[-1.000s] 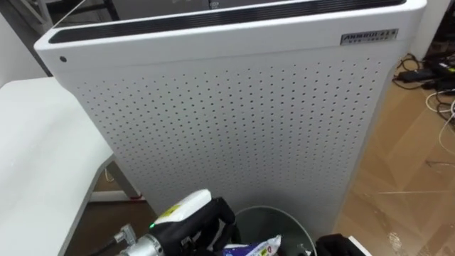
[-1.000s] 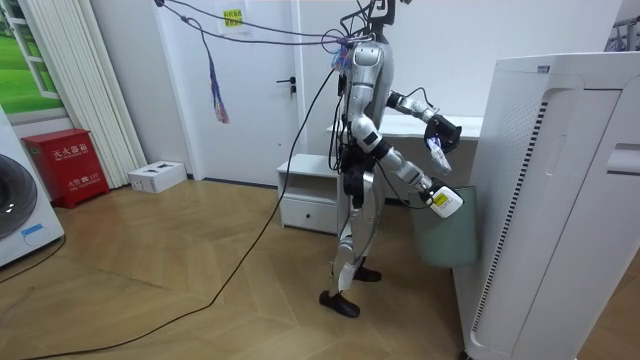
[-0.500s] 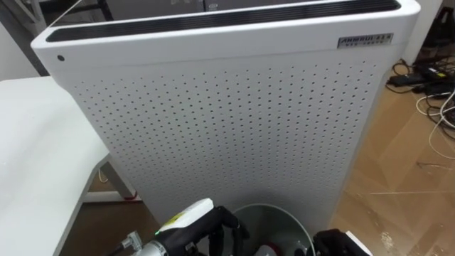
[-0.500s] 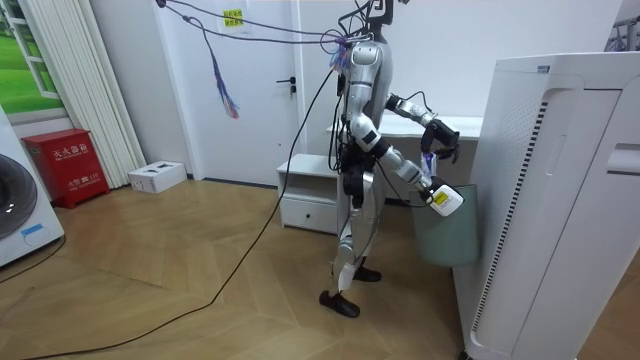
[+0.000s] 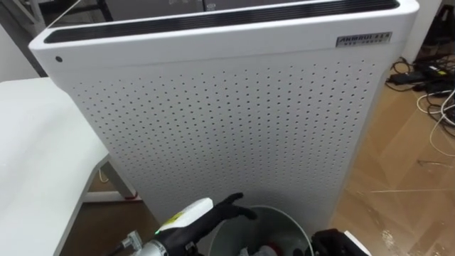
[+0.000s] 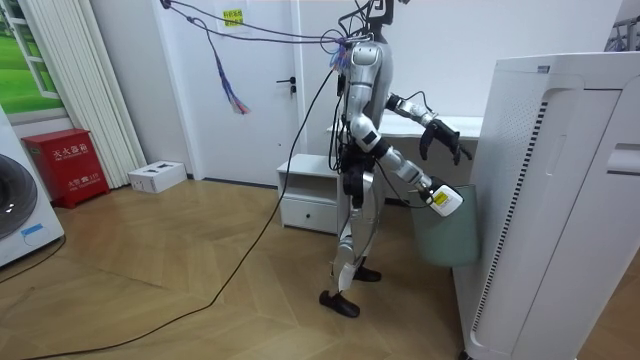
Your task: Pick garbage
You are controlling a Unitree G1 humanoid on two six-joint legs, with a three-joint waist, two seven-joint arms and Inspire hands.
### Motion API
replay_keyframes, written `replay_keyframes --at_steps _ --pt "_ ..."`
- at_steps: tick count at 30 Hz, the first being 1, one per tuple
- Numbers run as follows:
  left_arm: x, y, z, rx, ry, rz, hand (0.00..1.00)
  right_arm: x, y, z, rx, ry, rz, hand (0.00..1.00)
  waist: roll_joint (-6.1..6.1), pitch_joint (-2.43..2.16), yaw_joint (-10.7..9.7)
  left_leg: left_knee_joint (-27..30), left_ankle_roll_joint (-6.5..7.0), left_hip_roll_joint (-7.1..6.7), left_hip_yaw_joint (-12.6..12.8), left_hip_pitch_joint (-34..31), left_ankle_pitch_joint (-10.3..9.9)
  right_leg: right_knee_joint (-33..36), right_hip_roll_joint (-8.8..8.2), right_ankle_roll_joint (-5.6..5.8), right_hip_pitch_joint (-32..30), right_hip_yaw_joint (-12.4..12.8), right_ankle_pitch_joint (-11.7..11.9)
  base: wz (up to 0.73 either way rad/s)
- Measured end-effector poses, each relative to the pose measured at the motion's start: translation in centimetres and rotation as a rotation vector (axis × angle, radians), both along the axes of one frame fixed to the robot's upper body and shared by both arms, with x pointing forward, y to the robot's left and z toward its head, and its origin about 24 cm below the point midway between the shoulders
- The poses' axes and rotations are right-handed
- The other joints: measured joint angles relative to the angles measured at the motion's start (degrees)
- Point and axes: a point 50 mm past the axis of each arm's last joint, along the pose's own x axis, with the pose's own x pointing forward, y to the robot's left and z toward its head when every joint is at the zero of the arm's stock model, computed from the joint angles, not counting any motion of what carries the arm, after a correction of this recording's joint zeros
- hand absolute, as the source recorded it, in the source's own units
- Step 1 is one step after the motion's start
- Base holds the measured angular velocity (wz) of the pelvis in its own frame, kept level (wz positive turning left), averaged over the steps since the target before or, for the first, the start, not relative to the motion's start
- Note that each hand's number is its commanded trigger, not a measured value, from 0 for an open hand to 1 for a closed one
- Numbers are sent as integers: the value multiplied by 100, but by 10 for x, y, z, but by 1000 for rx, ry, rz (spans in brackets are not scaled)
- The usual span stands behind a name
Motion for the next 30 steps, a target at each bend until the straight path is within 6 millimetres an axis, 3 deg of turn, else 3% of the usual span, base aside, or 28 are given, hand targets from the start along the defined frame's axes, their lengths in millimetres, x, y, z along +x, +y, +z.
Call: replay_keyframes --at_steps 13,17,25,27,30 --pt "-1 4 -2 19 -19 32 0 -1 3 -1 7 4 6 100 -5 -2 22 0 0 -2 -5 1 0 1 -5 0 13 -47 0 0" --pt "-6 11 -12 52 -6 83 0 -7 1 -5 5 23 -4 100 -24 -4 26 -4 0 -21 -38 64 0 -16 -12 1 95 -89 0 4" --pt "-32 29 -44 96 99 200 0 -50 -17 -38 -31 203 -85 100 -149 -57 -7 -12 -2 -63 -188 193 0 -180 -2 4 344 -279 2 12" --pt "-45 38 -62 147 159 236 0 -75 -29 -53 -57 306 -139 100 -210 -71 -112 1 -7 -142 -324 208 5 -219 -17 11 482 -434 1 31" --pt "-61 49 -84 190 234 309 0 -105 -42 -66 -85 410 -227 100 -251 -67 -71 -2 -6 -139 -324 247 5 -245 -21 18 503 -433 -3 5"
